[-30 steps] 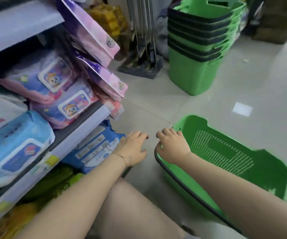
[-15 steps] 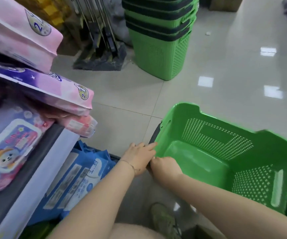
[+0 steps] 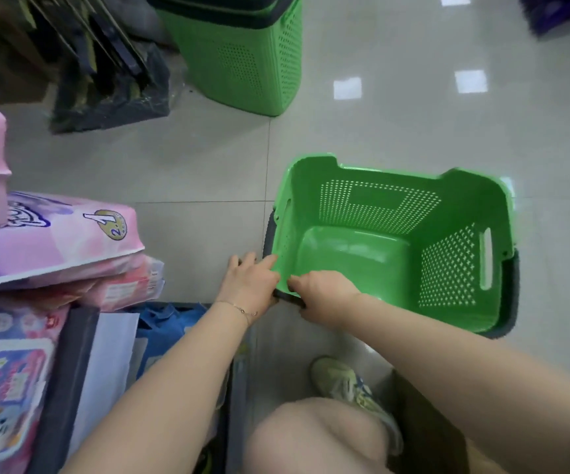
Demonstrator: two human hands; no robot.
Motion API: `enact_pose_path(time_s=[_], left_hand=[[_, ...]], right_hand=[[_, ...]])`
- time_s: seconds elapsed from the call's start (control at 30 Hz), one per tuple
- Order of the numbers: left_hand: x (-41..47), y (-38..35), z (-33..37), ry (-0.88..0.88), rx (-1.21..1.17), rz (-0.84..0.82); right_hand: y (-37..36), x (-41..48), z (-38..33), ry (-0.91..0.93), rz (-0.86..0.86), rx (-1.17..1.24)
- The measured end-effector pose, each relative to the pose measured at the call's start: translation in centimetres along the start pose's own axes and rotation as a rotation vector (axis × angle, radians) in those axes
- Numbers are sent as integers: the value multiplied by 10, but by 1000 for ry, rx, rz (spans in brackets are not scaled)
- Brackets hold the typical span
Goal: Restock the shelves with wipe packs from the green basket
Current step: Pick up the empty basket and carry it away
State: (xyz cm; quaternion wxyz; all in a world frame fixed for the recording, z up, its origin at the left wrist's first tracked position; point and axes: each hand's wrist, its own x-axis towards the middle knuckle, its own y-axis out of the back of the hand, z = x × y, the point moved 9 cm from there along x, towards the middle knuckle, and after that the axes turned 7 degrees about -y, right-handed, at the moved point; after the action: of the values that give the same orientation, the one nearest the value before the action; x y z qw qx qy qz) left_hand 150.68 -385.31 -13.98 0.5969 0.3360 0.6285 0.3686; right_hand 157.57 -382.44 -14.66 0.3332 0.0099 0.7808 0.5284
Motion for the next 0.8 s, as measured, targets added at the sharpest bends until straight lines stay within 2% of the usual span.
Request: enact_pose_path(time_s=[0.17, 0.3, 0.47, 0.53, 0.6, 0.7, 0.8], left_hand=[[-11, 19, 8, 20, 124, -47], [-14, 42, 18, 7, 134, -78], [-12, 68, 35, -31, 74, -181], [-10, 80, 47, -38, -29, -222], [-7, 101, 51, 5, -152, -176], [0, 136, 45, 83, -244, -91], [10, 160, 45, 70, -236, -134]], right_hand=[[-19, -59, 67, -236, -134, 21], [-23, -113, 115, -409, -68, 32], [21, -143, 121, -412, 116, 73], [46, -145, 122, -419, 200, 49], [74, -149, 127, -441, 276, 58], [107, -151, 143, -495, 302, 153], [129, -150, 160, -510, 269, 222]])
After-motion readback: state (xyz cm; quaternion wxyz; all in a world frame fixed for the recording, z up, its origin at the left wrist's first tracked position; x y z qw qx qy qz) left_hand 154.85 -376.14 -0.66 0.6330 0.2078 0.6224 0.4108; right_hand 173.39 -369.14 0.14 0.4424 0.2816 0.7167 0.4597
